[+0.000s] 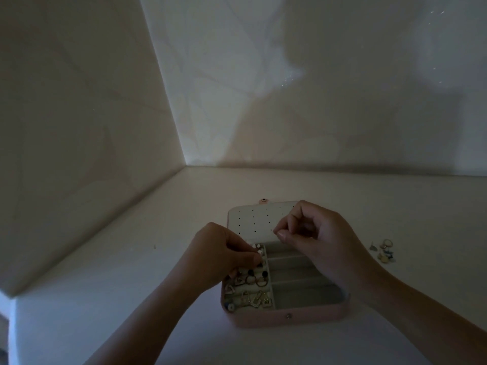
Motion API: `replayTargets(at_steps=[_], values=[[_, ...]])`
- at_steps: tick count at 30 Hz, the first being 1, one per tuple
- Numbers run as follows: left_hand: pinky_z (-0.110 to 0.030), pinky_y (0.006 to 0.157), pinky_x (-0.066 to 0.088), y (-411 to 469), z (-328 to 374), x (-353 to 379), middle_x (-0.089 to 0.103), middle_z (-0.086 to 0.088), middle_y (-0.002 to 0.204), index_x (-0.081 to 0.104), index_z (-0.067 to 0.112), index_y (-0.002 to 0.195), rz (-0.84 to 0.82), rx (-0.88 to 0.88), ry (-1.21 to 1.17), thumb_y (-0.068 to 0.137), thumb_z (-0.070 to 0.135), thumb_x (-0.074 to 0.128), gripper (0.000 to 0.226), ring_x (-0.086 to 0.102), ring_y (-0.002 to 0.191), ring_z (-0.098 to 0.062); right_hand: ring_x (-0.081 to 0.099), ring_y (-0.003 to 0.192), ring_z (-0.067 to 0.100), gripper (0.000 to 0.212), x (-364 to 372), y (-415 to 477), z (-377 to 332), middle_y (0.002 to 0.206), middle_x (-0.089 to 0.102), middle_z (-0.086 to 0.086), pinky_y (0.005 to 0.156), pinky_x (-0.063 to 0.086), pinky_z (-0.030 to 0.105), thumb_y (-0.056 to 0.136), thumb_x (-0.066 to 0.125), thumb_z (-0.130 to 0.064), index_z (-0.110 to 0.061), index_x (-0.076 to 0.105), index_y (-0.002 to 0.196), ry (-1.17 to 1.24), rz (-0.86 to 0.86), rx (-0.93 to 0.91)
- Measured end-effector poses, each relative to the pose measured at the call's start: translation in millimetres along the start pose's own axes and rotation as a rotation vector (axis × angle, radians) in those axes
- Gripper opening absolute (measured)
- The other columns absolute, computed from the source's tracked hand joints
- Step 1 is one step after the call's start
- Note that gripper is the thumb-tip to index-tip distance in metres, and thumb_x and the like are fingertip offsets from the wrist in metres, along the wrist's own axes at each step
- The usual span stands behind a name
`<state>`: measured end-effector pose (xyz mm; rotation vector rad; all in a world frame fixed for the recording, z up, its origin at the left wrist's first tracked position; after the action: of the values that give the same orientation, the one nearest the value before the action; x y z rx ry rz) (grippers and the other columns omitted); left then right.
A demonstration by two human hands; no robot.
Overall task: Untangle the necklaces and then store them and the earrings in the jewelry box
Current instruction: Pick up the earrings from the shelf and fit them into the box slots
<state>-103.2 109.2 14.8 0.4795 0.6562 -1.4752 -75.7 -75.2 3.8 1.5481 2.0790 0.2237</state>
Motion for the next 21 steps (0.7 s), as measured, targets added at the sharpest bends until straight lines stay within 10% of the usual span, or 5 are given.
replayTargets(at_steps=[21], values=[[-0.003, 0.058, 0.036, -0.4, -3.2, -0.1, 0.061, 0.017, 0.093, 0.071, 0.03, 0.087, 0.051, 0.078, 0.289, 0.077, 0.037, 0.074, 0.012, 0.052, 0.078, 0.004, 0.068, 0.079, 0.005, 0.025, -9.0, 3.3, 10.3, 0.082, 0.071, -0.006, 0.071, 0.051, 0.014, 0.081, 0.068, 0.003, -0.014, 0.054, 0.07, -0.036, 0.029, -0.014]])
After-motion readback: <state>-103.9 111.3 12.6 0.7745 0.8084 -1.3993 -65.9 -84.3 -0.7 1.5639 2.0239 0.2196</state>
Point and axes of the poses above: each hand's wrist, its own y-axis towards the middle knuckle, its own x-axis out of the palm, z = x × y, the point moved 1 cm from there along y, towards the middle knuckle
